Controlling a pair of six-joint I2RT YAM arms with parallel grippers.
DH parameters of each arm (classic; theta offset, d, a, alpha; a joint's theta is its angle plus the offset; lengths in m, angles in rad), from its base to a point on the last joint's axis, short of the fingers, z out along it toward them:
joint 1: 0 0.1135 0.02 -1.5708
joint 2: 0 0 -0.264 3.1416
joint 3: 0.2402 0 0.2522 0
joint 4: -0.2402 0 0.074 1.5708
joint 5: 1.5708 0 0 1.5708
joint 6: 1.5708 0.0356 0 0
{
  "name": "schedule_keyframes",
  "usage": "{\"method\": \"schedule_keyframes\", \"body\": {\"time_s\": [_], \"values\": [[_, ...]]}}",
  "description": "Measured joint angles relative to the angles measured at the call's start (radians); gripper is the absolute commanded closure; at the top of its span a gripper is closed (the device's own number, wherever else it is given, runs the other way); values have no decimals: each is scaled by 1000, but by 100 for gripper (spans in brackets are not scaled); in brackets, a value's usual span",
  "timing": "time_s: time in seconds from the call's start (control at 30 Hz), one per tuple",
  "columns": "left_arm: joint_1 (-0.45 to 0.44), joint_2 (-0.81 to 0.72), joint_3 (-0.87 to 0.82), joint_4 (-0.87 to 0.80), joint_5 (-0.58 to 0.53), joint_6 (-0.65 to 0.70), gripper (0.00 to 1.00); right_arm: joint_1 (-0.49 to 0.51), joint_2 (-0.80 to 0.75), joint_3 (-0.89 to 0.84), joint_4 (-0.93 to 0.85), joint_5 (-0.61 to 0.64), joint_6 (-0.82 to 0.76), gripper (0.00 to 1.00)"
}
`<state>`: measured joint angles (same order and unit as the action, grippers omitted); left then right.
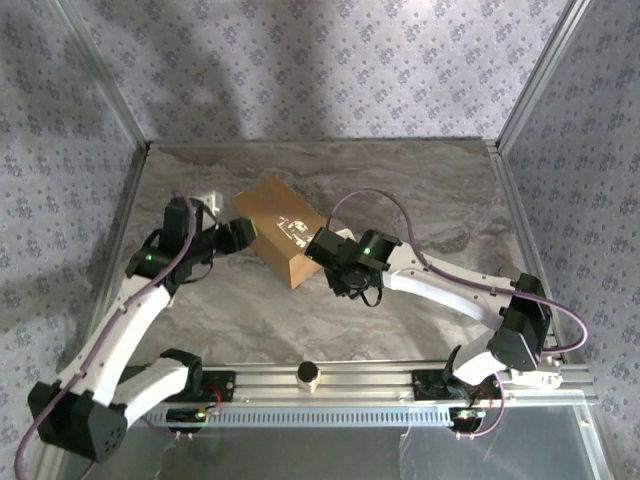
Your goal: Unpack the express box
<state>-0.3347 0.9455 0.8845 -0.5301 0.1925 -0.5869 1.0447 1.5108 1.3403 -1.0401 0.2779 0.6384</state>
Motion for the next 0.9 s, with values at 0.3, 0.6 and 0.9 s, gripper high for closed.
{"method": "schedule_keyframes", "body": {"time_s": [0.3,0.6,0.9], "values": [[-82,-61,-187,23,36,-123,43,-7,21,11,13,-14,0,100],[-153,48,-212,153,48,-183,44,-9,52,44,23,-18,0,100],[-162,70,-212,211,35,-193,44,-7,58,61,12,-23,0,100]]}}
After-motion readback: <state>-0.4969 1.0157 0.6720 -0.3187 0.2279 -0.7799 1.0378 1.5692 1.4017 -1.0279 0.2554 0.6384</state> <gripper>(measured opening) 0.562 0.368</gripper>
